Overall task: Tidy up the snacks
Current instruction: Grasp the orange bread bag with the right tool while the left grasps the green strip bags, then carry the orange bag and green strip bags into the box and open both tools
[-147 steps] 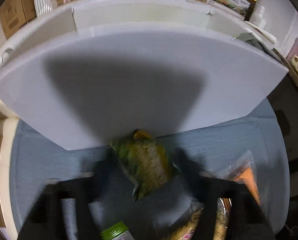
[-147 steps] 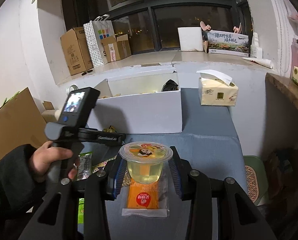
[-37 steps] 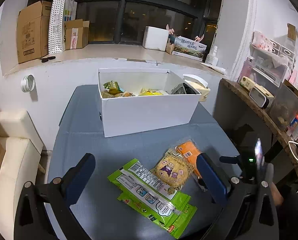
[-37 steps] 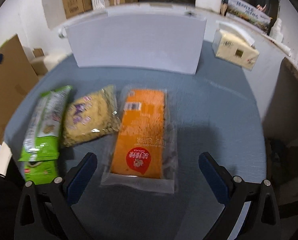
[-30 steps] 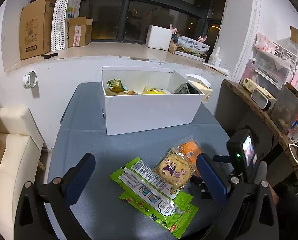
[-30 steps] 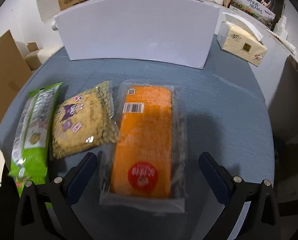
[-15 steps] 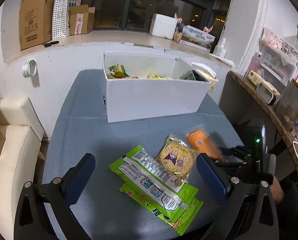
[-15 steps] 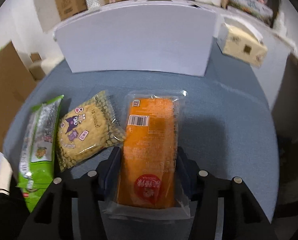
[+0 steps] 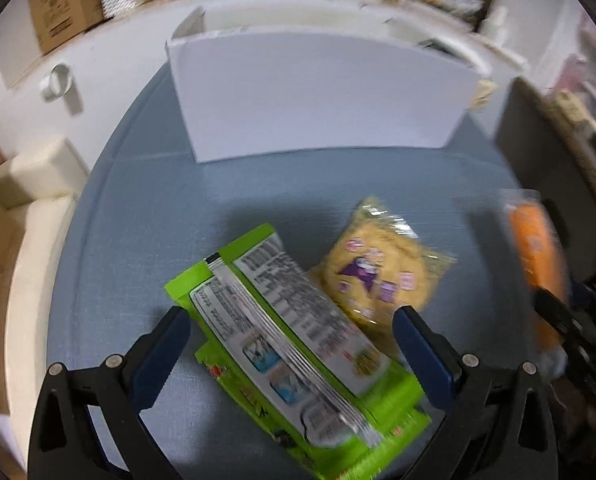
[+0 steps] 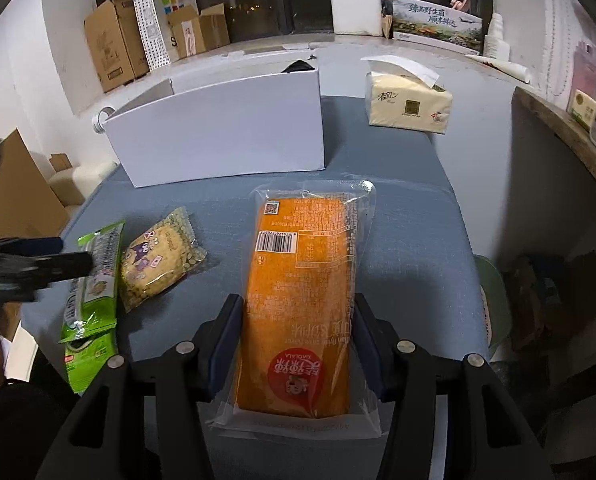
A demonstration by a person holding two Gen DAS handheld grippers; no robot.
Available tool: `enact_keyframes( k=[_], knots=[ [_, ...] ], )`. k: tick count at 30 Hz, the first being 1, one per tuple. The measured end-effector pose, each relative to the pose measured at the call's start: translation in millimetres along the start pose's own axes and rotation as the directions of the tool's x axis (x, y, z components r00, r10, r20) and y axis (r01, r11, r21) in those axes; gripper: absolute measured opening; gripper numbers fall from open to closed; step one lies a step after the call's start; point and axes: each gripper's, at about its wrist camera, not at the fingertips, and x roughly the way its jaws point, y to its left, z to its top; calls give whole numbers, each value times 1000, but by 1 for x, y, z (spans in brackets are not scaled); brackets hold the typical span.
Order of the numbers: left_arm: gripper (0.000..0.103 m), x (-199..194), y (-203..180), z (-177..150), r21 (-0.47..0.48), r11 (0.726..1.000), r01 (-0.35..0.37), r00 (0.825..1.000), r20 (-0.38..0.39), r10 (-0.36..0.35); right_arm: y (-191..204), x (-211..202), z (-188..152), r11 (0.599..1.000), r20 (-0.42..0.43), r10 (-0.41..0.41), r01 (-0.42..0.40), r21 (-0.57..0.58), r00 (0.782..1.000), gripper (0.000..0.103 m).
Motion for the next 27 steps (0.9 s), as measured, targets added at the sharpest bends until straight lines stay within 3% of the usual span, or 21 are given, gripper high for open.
enact_keyframes(
  k=[2, 4, 9, 13, 21, 27],
  knots=[
    [102, 7, -2, 1, -3, 999, -34, 999, -12, 34, -4, 6, 3, 1000, -2, 5, -5, 0, 1000, 58],
    [88, 15, -3, 0, -1, 998, -65, 997, -35, 65, -4, 7, 4, 1000, -5, 10, -10, -1, 1000, 58],
    [80, 2, 5, -3, -5, 1000, -12, 1000, -14, 12, -6, 7, 2, 1000, -6, 19, -19, 5, 1000, 58],
    [79, -31, 15, -3, 17, 998, 65, 994, 91, -66, -4, 3, 4, 1000, 8, 25, -25, -1, 1000, 58],
    [79, -105, 33, 11, 109, 984, 140, 932, 320, -168, 10, -14, 24, 997, 70, 69, -66, -37, 995, 58],
    [79, -145, 39, 58, 168, 979, 112, 886, 430, -175, 22, -32, 69, 991, 154, 128, -121, -55, 980, 58]
  ],
)
